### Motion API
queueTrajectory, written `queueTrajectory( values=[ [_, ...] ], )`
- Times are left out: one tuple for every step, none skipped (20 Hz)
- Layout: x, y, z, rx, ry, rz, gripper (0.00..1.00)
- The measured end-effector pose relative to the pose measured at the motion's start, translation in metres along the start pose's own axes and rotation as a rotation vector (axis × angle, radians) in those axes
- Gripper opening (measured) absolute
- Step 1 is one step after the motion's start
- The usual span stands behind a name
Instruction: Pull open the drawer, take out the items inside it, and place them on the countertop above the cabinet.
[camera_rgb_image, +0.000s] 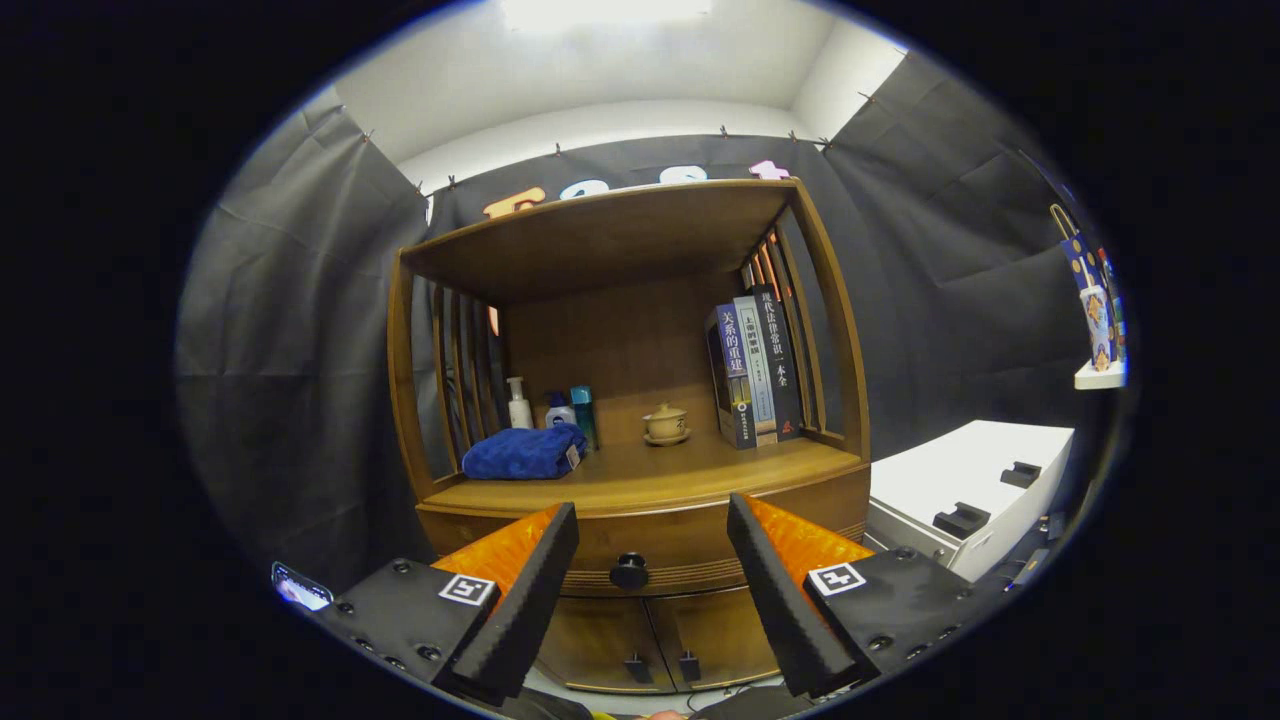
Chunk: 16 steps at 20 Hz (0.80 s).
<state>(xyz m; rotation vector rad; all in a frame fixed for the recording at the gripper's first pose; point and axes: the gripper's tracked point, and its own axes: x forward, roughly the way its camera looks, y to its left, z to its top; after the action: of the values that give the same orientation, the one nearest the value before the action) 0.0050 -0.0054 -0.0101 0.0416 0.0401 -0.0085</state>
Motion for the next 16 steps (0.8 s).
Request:
queueTrajectory(
  values=[
    [0.000, 0.000, 0.001, -0.001, 0.000, 0.000, 0.98],
    [0.000, 0.000, 0.000, -0.002, 0.000, 0.001, 0.98],
    [0.000, 0.002, -0.001, -0.003, 0.003, 0.003, 0.98],
    [0.000, 0.002, -0.001, -0.003, 0.005, 0.004, 0.98],
    [0.000, 0.003, -0.001, -0.004, 0.004, 0.005, 0.98],
    [0.000, 0.003, -0.001, -0.006, 0.003, 0.006, 0.98],
    [0.001, 0.003, 0.000, -0.007, 0.001, 0.007, 0.98],
    [0.001, 0.003, 0.000, -0.009, -0.002, 0.007, 0.98],
    [0.002, 0.004, 0.001, -0.012, -0.004, 0.008, 0.98],
    [0.002, 0.004, 0.002, -0.015, -0.006, 0.010, 0.98],
    [0.004, 0.007, 0.002, -0.018, -0.011, 0.013, 0.98],
    [0.007, 0.009, 0.002, -0.022, -0.014, 0.017, 0.98],
    [0.009, 0.013, 0.003, -0.027, -0.016, 0.023, 0.98],
    [0.013, 0.016, 0.002, -0.031, -0.017, 0.036, 0.98],
    [0.018, 0.020, 0.000, -0.035, -0.017, 0.050, 0.98],
    [0.024, 0.023, 0.000, -0.041, -0.019, 0.059, 0.98]
  ],
)
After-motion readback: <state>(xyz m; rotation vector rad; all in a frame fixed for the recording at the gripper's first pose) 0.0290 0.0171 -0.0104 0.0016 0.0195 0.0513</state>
